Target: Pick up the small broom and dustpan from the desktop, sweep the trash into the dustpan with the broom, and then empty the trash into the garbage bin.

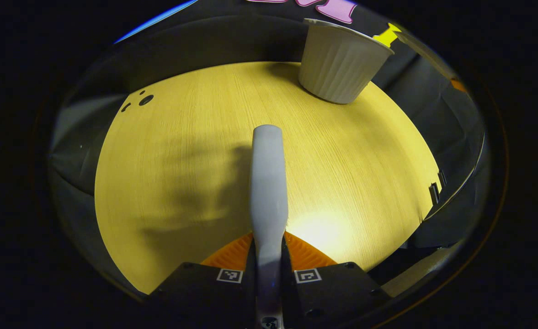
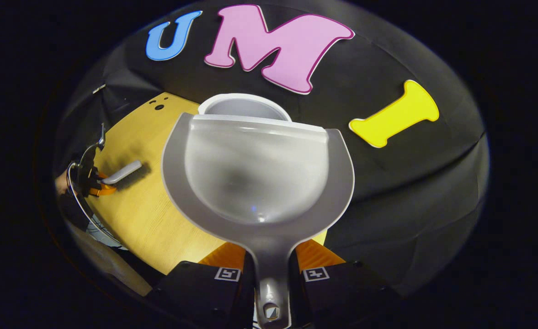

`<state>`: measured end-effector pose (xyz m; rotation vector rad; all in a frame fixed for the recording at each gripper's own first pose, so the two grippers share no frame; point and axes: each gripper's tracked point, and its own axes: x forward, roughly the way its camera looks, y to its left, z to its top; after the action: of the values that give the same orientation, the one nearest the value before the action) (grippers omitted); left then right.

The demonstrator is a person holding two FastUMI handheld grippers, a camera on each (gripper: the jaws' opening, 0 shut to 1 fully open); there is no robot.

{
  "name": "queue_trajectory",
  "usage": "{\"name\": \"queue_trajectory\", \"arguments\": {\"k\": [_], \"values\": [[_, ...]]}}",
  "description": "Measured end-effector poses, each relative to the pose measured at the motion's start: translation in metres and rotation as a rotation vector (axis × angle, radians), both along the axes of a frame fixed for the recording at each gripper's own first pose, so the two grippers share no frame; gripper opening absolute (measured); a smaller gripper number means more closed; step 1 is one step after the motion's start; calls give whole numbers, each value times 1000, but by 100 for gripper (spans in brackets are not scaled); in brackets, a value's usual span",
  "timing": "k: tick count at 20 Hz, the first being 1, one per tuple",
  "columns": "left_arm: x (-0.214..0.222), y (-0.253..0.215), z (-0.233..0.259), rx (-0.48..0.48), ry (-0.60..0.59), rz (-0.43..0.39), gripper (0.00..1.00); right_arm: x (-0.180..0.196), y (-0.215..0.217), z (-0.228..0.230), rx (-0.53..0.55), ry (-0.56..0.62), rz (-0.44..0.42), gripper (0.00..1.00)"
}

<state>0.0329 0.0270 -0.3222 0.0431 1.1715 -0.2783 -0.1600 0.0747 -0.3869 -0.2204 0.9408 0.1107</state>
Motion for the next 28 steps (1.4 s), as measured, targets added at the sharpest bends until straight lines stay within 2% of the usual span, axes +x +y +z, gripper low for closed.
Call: {"name": "queue_trajectory", "arguments": {"k": [6, 7, 8, 14, 15, 16, 17, 18, 21, 25, 26, 27, 28], "values": [[-3, 14, -1, 27, -5, 30, 27, -52, 63, -66, 65, 56, 59, 34], [-4, 18, -2, 34, -5, 33, 27, -58, 74, -80, 74, 71, 66, 39], [-4, 21, -3, 40, -3, 35, 27, -63, 85, -93, 83, 87, 75, 34], [-10, 27, -15, 60, 17, 49, 27, -84, 149, -175, 124, 169, 104, 35], [-11, 27, -17, 57, 22, 53, 27, -88, 158, -185, 131, 180, 109, 39], [-11, 26, -18, 57, 28, 56, 27, -91, 167, -194, 139, 192, 114, 35], [-11, 26, -19, 63, 31, 59, 27, -93, 175, -204, 145, 202, 119, 39], [-10, 27, -19, 71, 30, 60, 27, -96, 182, -211, 147, 215, 127, 35], [-11, 25, -19, 83, 27, 61, 27, -104, 190, -231, 138, 237, 126, 34], [-10, 25, -20, 93, 27, 63, 27, -101, 197, -245, 164, 269, 66, 35], [-11, 25, -19, 98, 27, 61, 27, -100, 197, -250, 166, 275, 57, 39], [-11, 25, -19, 102, 25, 60, 27, -98, 197, -256, 158, 276, 54, 34], [-11, 25, -19, 107, 24, 58, 27, -97, 196, -258, 144, 274, 59, 35]]}}
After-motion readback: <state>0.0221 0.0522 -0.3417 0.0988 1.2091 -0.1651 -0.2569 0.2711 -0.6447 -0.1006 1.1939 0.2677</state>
